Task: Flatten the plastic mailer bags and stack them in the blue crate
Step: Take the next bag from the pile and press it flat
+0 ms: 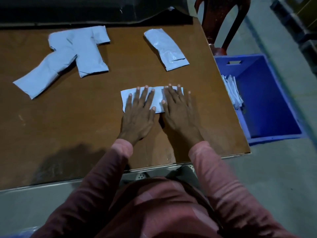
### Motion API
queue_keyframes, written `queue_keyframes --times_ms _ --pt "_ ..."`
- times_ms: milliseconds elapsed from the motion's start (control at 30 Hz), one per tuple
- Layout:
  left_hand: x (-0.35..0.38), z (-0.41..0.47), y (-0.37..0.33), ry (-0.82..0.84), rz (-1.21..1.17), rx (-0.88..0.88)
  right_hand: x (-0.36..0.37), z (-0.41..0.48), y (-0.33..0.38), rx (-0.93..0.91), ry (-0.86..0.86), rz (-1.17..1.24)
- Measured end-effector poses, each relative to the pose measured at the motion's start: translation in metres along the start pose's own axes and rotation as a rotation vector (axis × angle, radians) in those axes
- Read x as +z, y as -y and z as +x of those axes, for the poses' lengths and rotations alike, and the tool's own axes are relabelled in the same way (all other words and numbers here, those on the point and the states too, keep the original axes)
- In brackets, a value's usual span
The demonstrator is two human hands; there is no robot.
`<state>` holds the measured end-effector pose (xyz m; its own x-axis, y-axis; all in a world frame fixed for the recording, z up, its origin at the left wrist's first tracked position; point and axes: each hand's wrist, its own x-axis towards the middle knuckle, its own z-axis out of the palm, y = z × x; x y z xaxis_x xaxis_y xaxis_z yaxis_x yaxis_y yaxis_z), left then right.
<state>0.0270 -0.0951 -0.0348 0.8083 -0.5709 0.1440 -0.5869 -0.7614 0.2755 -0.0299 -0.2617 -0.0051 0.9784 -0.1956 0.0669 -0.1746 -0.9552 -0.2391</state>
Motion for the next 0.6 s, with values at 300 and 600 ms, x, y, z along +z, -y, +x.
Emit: queue_keyframes --times_ms 300,600 --pt "0.017 -0.014 -0.008 0.061 -0.037 0.036 0.017 -0.031 0.007 0.061 0.14 0.183" --pt "0.017 -0.014 -0.009 0.069 -0.042 0.02 -0.009 -0.019 0.005 0.118 0.304 0.0"
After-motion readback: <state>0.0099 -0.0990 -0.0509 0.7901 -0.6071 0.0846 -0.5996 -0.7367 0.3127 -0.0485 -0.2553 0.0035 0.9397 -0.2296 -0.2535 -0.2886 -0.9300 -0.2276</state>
